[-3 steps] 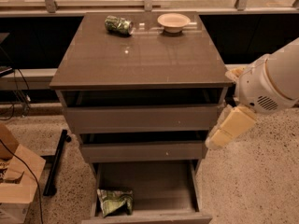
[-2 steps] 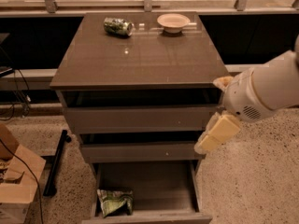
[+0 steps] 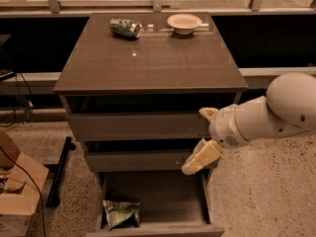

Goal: Pick green jalapeno chip bag from bottom drawer and place on counter

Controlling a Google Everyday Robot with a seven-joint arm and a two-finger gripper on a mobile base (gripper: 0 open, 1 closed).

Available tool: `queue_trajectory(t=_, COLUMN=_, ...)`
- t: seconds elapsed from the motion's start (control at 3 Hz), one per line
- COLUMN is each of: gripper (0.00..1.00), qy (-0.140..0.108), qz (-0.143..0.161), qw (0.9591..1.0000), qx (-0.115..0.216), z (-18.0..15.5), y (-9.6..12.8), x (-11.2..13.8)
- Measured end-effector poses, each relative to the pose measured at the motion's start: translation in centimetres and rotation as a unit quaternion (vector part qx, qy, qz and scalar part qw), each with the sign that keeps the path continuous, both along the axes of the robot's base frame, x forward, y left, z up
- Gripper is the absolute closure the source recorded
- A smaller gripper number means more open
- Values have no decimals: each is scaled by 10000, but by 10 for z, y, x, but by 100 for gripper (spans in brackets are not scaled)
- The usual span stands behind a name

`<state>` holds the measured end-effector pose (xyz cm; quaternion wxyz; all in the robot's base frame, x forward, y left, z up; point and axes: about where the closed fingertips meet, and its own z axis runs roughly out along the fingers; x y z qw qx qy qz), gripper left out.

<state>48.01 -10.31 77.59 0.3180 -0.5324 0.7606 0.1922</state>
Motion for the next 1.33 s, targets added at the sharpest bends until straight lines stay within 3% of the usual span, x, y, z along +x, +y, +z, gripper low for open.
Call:
queue_trajectory(t=0.33, gripper=0, qy=242, qz=-28, qw=9975, qx=665, z=-71, y=33, x=12)
queue_trajectory(t=0.67, gripper=0, qy=632, qz=-42, qw=9911, qx=1168, z=-135, y=60, x=17)
queue_trajectory(t=1.0, gripper=0, qy=763, qz=-48, qw=9895, qx=1230, z=-148, y=61, x=15)
queue_trajectory(t=1.33, gripper=0, qy=943, qz=-57, qw=9909, qx=956, z=-173, y=71, x=17)
